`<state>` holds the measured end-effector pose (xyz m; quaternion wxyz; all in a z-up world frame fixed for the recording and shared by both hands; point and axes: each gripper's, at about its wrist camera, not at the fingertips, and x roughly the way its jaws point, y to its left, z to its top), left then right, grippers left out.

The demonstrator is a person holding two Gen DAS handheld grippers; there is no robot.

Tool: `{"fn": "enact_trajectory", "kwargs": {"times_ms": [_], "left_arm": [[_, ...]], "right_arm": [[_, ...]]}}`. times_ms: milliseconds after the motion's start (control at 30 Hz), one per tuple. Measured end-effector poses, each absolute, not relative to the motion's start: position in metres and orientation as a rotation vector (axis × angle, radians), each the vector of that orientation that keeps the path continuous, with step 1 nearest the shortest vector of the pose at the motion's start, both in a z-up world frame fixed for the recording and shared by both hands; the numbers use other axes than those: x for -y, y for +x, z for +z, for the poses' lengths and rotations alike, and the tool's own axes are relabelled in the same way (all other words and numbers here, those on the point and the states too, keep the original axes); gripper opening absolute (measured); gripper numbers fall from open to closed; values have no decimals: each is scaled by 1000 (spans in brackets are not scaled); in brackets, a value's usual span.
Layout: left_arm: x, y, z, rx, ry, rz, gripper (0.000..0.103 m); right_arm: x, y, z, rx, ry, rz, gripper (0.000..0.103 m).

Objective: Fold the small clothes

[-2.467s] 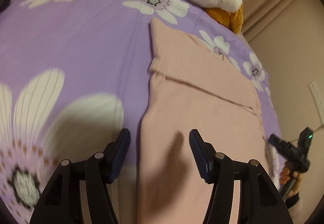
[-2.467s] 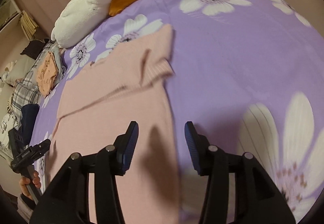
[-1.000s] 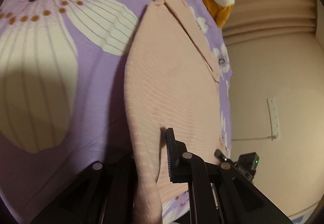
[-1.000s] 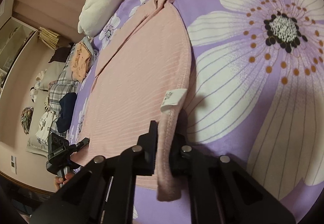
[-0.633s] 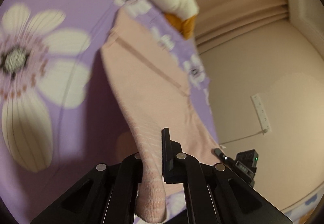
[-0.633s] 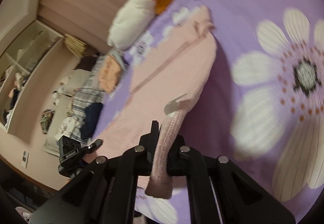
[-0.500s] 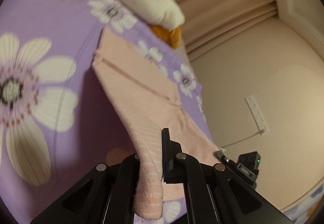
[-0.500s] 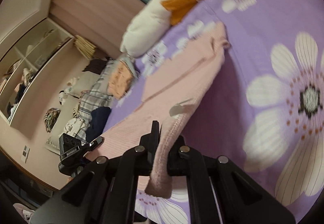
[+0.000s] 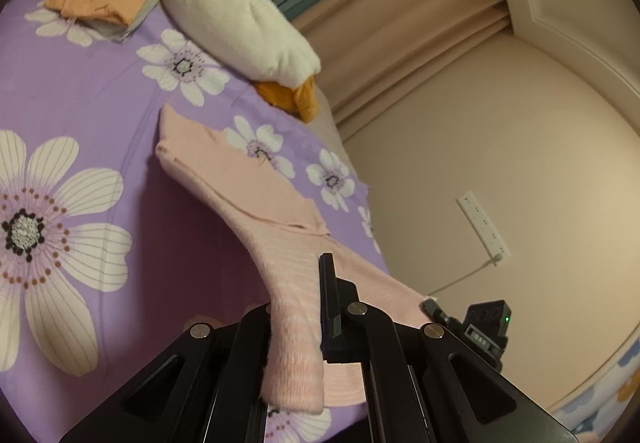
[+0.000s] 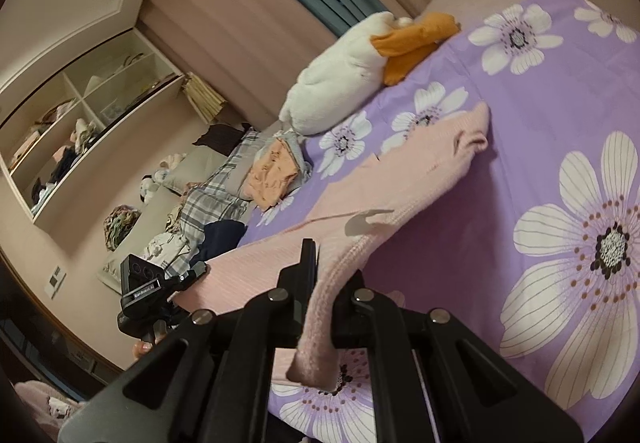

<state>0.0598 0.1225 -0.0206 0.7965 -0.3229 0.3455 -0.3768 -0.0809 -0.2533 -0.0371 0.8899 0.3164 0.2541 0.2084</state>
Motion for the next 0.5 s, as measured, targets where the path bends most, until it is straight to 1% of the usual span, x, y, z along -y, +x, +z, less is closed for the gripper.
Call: {"fn": "enact_trajectory", "kwargs": {"times_ms": [333,500], "left_arm": [[-135,23,8,-689,-652,-852,0],[-139,4,21,-660,-640,-867,0]], "right_arm": [[243,-124,0,-467,492,499,6],[242,-142,15,-417,452,539,6]]}}
